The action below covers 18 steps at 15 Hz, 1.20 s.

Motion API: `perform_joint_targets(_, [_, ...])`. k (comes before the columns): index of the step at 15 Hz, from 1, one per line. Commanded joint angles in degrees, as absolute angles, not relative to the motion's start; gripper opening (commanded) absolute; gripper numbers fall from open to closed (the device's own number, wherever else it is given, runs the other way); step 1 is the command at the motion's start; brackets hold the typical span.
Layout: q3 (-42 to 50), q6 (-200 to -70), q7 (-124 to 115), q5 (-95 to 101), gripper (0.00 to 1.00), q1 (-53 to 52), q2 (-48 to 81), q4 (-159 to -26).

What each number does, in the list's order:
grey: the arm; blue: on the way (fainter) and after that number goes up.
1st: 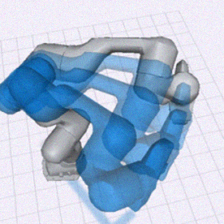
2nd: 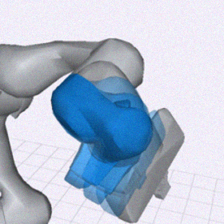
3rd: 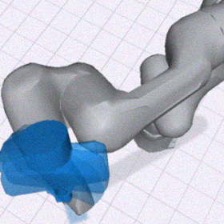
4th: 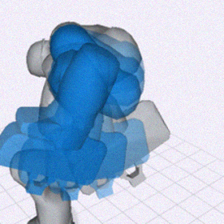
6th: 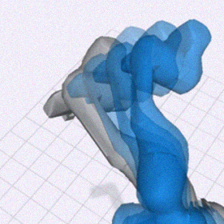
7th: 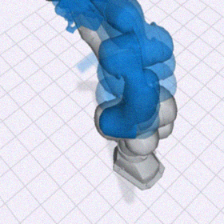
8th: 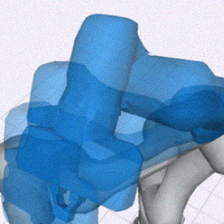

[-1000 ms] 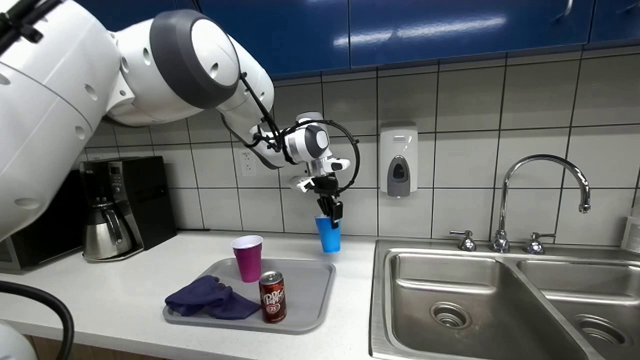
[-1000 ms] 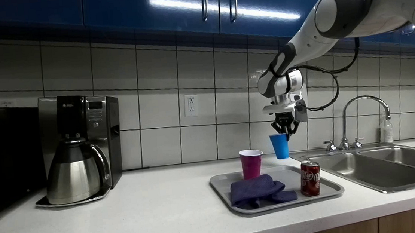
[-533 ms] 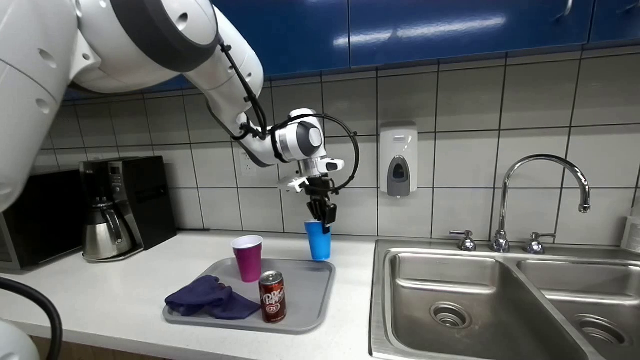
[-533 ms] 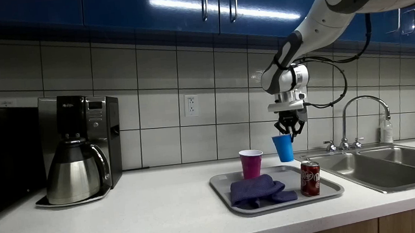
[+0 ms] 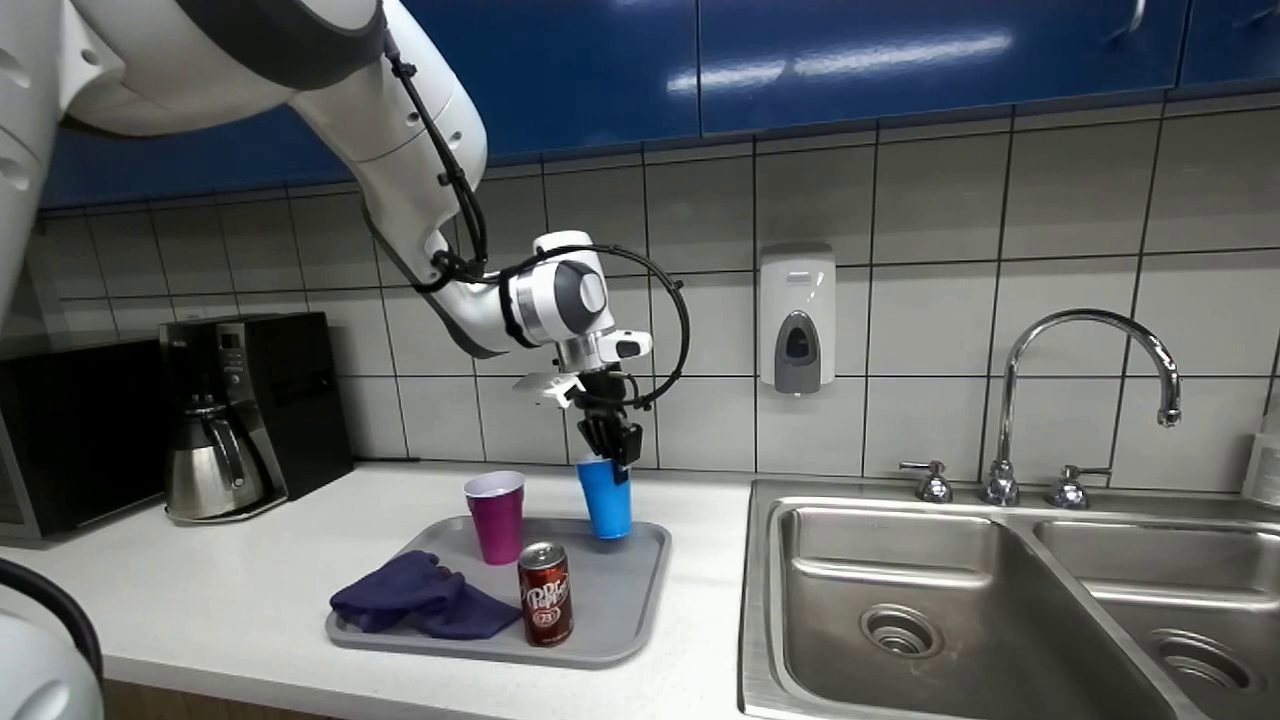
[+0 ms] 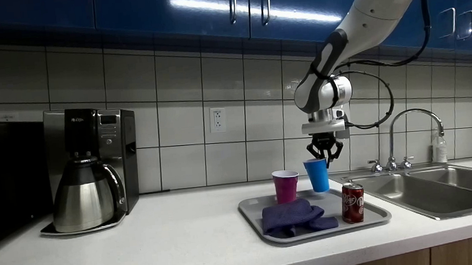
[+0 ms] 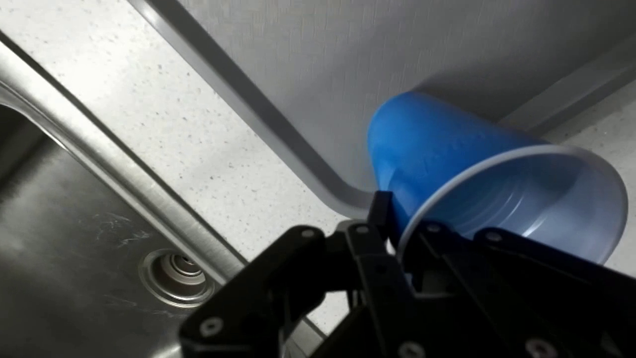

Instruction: Put the cups on the try

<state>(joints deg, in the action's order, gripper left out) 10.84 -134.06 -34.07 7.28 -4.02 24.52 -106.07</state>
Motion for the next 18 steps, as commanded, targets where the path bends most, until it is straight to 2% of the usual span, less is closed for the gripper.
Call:
perform_joint_targets(1, [10.03,-138.16,-34.08,8.13,0.01,-4.72,20.64,-111.94])
perform_joint_targets(18, [9.57,-143.41,-33.87,6.74,0.01,-4.48,17.84,-117.82])
